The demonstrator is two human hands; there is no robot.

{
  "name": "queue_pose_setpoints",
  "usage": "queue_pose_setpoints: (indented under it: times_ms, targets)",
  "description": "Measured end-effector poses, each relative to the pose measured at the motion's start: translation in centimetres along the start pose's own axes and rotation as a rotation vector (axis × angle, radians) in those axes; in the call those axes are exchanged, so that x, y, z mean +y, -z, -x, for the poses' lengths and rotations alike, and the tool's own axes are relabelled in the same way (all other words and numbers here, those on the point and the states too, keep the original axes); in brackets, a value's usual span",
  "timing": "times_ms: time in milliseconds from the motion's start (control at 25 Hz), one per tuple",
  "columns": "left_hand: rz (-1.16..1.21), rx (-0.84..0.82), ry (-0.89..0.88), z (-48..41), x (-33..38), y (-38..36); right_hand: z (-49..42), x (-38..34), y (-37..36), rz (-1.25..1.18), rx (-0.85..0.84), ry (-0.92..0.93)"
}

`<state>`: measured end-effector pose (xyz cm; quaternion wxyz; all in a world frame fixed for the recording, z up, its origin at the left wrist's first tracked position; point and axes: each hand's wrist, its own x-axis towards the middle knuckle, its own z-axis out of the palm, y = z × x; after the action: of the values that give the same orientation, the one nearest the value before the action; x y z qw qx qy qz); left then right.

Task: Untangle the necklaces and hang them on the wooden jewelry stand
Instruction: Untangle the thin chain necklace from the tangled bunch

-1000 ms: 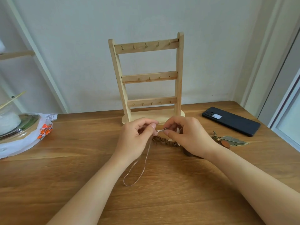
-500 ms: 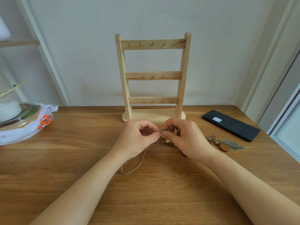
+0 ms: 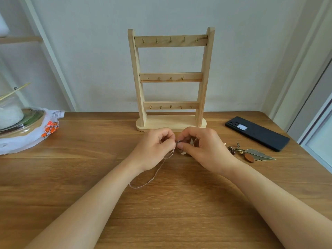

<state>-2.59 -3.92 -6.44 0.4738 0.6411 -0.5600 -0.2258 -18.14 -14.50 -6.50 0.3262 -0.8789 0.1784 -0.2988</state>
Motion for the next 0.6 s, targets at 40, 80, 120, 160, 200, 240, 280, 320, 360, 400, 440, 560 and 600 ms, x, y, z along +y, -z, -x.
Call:
queue_pose_setpoints:
  times_ms: [40,80,120,160,200,240,280,320,360,400,440,560,600]
  targets:
    - [0.069,-0.032,0.018,0.02,-0.12,-0.09,0.03,0.05,-0.07,0.029,0.008,0.012]
    - [0.124,-0.05,0.037,0.0,-0.22,-0.19,0.06,0.09,-0.14,0.053,0.014,0.026]
    - [0.158,-0.056,0.052,-0.02,-0.3,-0.24,0.09,0.07,-0.2,0.068,0.016,0.037]
    - [0.175,-0.055,0.062,-0.11,-0.38,-0.24,0.06,0.07,-0.22,0.072,0.016,0.045]
    - [0.184,-0.048,0.063,-0.16,-0.48,-0.24,0.03,0.04,-0.22,0.064,0.013,0.044]
    - [0.186,-0.036,0.054,-0.24,-0.5,-0.22,-0.01,-0.02,-0.14,0.037,0.01,0.028]
    - [0.189,-0.02,0.039,-0.26,-0.53,-0.17,-0.02,-0.13,-0.03,-0.017,0.004,-0.005]
    - [0.187,-0.003,0.021,-0.31,-0.53,-0.09,-0.06,-0.25,0.12,-0.094,-0.002,-0.048]
    - [0.18,0.006,0.004,-0.32,-0.51,-0.02,-0.05,-0.4,0.22,-0.175,-0.006,-0.093]
    - [0.169,0.006,-0.008,-0.29,-0.53,-0.01,-0.01,-0.49,0.18,-0.24,-0.011,-0.131]
    - [0.164,-0.005,-0.02,-0.21,-0.51,-0.07,0.03,-0.55,0.11,-0.281,-0.018,-0.156]
    - [0.178,-0.059,-0.024,-0.13,-0.24,-0.42,0.07,-0.55,-0.06,-0.25,-0.05,-0.163]
    - [0.177,-0.071,-0.017,-0.12,-0.16,-0.53,0.15,-0.53,-0.09,-0.188,-0.051,-0.137]
